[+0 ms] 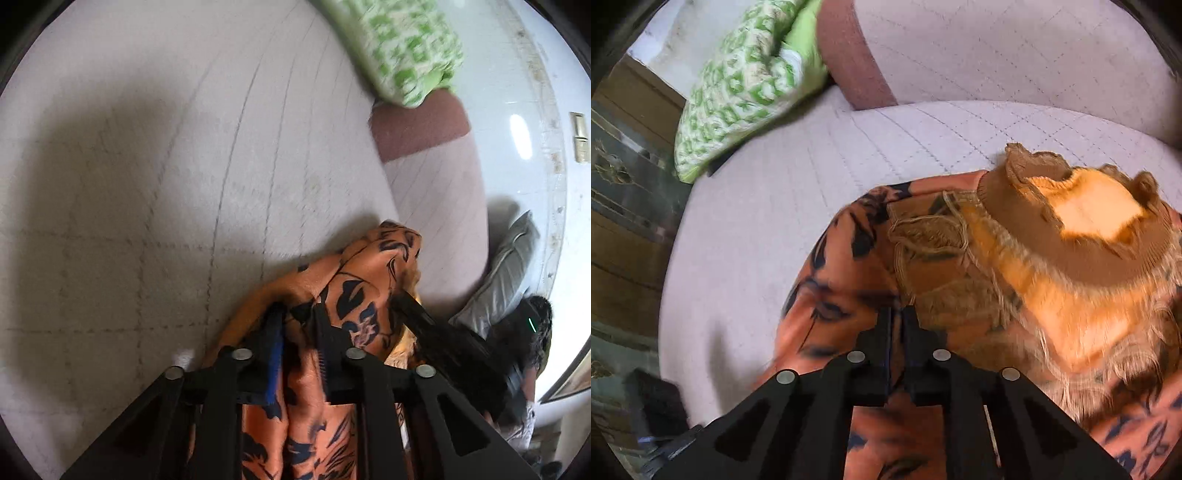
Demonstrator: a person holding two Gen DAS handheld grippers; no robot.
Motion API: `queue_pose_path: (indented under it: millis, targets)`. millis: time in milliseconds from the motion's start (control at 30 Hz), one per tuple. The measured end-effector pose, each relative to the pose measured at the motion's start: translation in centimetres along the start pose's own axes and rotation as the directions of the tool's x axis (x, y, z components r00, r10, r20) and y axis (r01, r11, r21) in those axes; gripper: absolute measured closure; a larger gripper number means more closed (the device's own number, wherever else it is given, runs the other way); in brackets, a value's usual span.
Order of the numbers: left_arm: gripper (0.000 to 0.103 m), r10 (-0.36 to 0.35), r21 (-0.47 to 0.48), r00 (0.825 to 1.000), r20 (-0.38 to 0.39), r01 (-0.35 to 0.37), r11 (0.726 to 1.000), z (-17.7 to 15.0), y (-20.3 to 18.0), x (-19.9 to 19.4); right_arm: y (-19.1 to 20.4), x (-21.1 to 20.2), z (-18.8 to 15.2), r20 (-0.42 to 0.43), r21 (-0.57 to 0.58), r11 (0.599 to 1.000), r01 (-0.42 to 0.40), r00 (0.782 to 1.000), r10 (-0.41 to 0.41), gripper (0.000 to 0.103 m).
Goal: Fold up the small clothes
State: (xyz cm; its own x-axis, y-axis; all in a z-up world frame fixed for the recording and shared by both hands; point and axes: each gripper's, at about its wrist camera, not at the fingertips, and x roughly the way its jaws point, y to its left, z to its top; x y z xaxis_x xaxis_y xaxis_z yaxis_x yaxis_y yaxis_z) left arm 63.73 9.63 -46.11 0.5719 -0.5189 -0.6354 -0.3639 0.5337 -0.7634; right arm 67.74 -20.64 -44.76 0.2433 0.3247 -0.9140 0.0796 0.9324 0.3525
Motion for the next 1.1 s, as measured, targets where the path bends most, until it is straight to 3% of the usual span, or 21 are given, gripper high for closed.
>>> queue_pose_path:
  millis: [33,67,100,133,200,300,367,433,533,633,733,767,800,833,967,1100]
  targets:
    - [0.074,-0.005,0.022,1.000,0.020,0.005,1.000,0.0,-0.4,-0.7,0.0,-2.9,-1.2,0.056,0.002,0.998,-0.066,0.996,0.066,0.088]
    - [0.071,-0.011,0.044,0.999,0.053,0.009,0.999,-0.2,-0.8,-1.8,0.0,-4.8,-2.2,0.088,0.004,0.996,-0.093,0.992,0.092,0.067]
    - [0.070,0.000,0.070,0.997,0.078,-0.006,0.998,-0.5,-1.3,-2.9,-0.2,-7.2,-3.9,0.124,0.006,0.993,-0.114,0.986,0.112,0.039]
    - [0.070,0.019,0.102,0.995,0.095,-0.028,0.994,-1.1,-1.8,-3.7,-0.7,-9.6,-6.1,0.154,0.005,0.992,-0.126,0.980,0.124,0.032]
    - [0.069,0.052,0.154,0.992,0.113,-0.069,0.986,-2.9,-2.9,-5.5,-2.0,-13.4,-10.5,0.185,-0.001,0.992,-0.123,0.975,0.121,0.031]
    - [0.065,0.039,0.269,0.994,0.102,-0.065,0.961,-7.2,-4.4,-8.8,-5.3,-17.2,-17.7,0.189,0.046,0.993,-0.112,0.977,0.102,0.031]
    - [0.055,0.107,0.352,0.982,0.155,-0.156,0.923,-11.1,-4.3,-10.9,-8.4,-18.9,-23.2,0.187,0.115,0.993,-0.036,0.982,0.014,0.031]
    - [0.054,0.176,0.398,0.970,0.170,-0.230,0.888,-14.8,-3.2,-12.2,-11.6,-19.9,-27.3,0.187,0.196,0.980,-0.024,0.982,-0.013,0.031]
    - [0.055,0.280,0.429,0.951,0.131,-0.309,0.849,-19.3,-1.1,-12.9,-15.3,-20.5,-32.2,0.184,0.300,0.953,0.032,0.979,-0.091,0.033]
    - [0.056,0.317,0.410,0.937,0.145,-0.349,0.843,-21.1,-0.7,-14.8,-16.4,-19.0,-34.4,0.173,0.297,0.954,-0.032,0.985,-0.021,0.044]
    - [0.054,0.309,0.373,0.937,0.162,-0.348,0.860,-21.8,-0.5,-16.7,-14.9,-18.4,-35.0,0.154,0.226,0.974,0.009,0.987,-0.044,0.065]
    - [0.054,0.300,0.361,0.940,0.159,-0.339,0.869,-22.2,-0.4,-17.4,-14.3,-18.5,-35.0,0.158,0.204,0.979,0.019,0.986,-0.052,0.085]
    - [0.054,0.299,0.356,0.942,0.153,-0.335,0.872,-22.6,-0.1,-18.0,-13.9,-18.6,-35.1,0.160,0.185,0.983,0.016,0.986,-0.046,0.095]
    - [0.054,0.299,0.356,0.942,0.149,-0.333,0.873,-22.8,0.0,-18.3,-13.7,-18.7,-35.0,0.169,0.182,0.983,0.016,0.984,-0.048,0.098]
    - [0.054,0.307,0.380,0.938,0.160,-0.345,0.858,-24.0,0.7,-19.6,-13.5,-20.6,-36.3,0.236,0.208,0.978,0.015,0.969,-0.065,0.098]
    - [0.055,0.301,0.355,0.944,0.134,-0.329,0.875,-24.1,1.8,-20.2,-14.2,-20.4,-36.8,0.208,0.263,0.961,0.081,0.968,-0.139,0.093]
